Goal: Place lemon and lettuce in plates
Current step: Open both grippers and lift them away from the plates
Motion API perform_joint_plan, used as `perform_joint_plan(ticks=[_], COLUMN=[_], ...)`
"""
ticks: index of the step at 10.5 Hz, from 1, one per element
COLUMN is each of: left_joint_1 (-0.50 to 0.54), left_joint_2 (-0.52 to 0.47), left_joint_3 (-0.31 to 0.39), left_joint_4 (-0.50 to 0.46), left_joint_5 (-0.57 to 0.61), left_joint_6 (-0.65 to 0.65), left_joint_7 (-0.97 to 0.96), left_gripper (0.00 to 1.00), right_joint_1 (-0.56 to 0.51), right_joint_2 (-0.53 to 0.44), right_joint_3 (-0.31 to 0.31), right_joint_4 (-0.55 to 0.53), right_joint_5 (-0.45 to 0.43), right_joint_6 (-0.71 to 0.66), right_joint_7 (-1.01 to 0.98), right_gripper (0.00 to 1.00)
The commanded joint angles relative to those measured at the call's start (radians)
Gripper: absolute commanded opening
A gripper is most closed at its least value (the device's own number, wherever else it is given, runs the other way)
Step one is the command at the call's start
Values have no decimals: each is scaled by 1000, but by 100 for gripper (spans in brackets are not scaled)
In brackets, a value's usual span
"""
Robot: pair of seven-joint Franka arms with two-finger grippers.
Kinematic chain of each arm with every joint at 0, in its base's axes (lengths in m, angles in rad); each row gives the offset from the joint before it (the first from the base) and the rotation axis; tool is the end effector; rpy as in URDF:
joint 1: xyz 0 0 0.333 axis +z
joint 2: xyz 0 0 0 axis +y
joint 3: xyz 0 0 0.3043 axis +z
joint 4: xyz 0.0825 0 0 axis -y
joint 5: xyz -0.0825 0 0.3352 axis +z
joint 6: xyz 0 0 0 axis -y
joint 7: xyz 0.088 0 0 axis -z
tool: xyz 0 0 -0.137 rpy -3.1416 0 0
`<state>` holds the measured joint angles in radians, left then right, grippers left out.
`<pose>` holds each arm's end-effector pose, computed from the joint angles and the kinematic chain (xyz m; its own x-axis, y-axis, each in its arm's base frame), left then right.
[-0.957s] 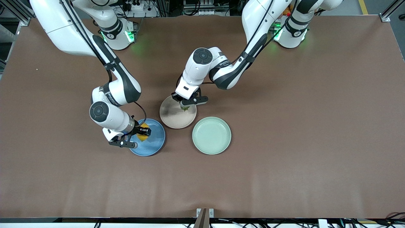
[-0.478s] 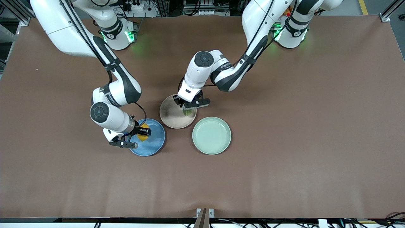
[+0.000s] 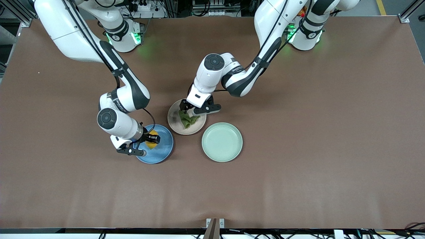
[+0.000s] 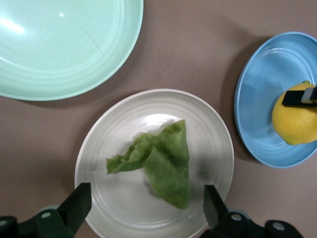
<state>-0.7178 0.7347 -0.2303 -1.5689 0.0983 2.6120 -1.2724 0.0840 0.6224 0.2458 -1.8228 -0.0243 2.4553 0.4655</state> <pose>0.4273 -0.5498 0.2471 0.9446 0.3276 0.0189 0.3032 -0.8934 0.3314 0.5842 0.1903 0.2019 0.9865 -0.1607 -0.0327 -0.1636 -0.9786 -0.1247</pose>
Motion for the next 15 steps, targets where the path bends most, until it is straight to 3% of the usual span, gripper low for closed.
perform_joint_plan(ticks=[1,2,3,4,6,10,13,15], left_joint_1=[40,67,96,122,175,293,374,405], left_joint_2=[-46,-67,-86,-96,-116,-165,-190,-192], left_joint_3=[8,6,5,3,3,5,5,8], left_joint_4=[3,4,4,4,4,0,0,-2], left_joint_5=[34,32,32,32,32,32,32,35], left_joint_6=[-105,-159,-206,-243,-305,-469,-536,-564], left_joint_7=[46,85,116,142,201,373,455,487], left_gripper=[100,100,100,100,100,100,100,100], right_joint_1=[8,8,10,5,-6,-12,-30,-69], right_joint_2=[22,23,23,23,16,14,10,10], right_joint_3=[-3,-3,-3,-3,-2,0,-5,-5], right_joint_4=[20,20,20,20,54,264,321,393], right_joint_5=[-17,-17,-17,-14,0,0,-2,-14], right_joint_6=[10,13,11,7,-24,-349,-407,-530], right_joint_7=[19,19,19,21,18,22,18,10], right_gripper=[53,53,73,100,100,100,100,100])
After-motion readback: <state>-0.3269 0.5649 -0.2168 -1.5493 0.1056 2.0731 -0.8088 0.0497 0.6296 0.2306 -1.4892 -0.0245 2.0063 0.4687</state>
